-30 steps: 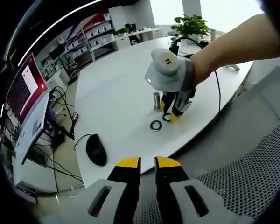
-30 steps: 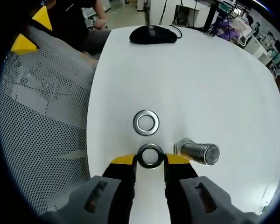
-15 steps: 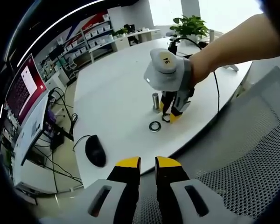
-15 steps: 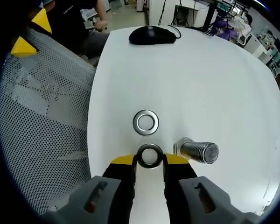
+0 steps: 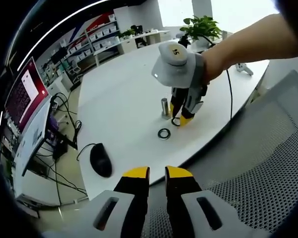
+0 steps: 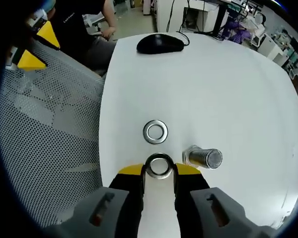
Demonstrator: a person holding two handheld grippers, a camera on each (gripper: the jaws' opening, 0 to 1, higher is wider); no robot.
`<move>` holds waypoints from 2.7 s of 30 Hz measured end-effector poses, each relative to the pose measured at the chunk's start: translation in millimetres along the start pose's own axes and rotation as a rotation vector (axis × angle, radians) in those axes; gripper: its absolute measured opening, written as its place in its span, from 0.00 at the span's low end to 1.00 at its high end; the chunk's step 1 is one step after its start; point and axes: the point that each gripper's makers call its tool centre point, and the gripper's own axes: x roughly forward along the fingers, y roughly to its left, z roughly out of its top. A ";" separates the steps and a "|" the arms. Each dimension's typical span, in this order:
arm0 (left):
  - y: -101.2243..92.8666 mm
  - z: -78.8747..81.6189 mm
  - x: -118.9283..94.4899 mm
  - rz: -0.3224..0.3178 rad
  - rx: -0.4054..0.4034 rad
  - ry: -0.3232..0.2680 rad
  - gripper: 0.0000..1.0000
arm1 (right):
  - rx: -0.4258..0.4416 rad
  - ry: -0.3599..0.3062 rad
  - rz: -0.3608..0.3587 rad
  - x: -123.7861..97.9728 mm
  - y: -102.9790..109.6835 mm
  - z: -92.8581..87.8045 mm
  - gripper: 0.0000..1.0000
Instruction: Place the washer onto the threaded stud by aligning its center hole with the stud, sliding it down to the base, and recovering from edge contact or off-axis alignment until the washer reaches the visible bottom stop.
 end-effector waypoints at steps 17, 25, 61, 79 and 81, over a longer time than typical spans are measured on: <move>-1.0 -1.0 0.4 -0.005 0.004 0.006 0.10 | -0.058 -0.010 -0.002 -46.6 -3.5 14.0 0.24; -0.5 -0.9 0.4 -0.001 0.004 0.007 0.10 | -0.093 0.001 -0.026 -57.5 -14.2 17.9 0.24; -0.6 -2.7 -0.4 0.003 -0.010 0.015 0.09 | -0.152 0.087 -0.063 -37.6 -45.4 23.4 0.23; -0.5 -2.4 -0.4 0.004 -0.011 0.013 0.09 | -0.153 0.119 -0.040 -24.4 -46.8 18.6 0.23; -0.4 -2.2 -0.5 0.005 -0.012 0.012 0.09 | -0.147 0.121 -0.038 -22.9 -47.3 18.0 0.23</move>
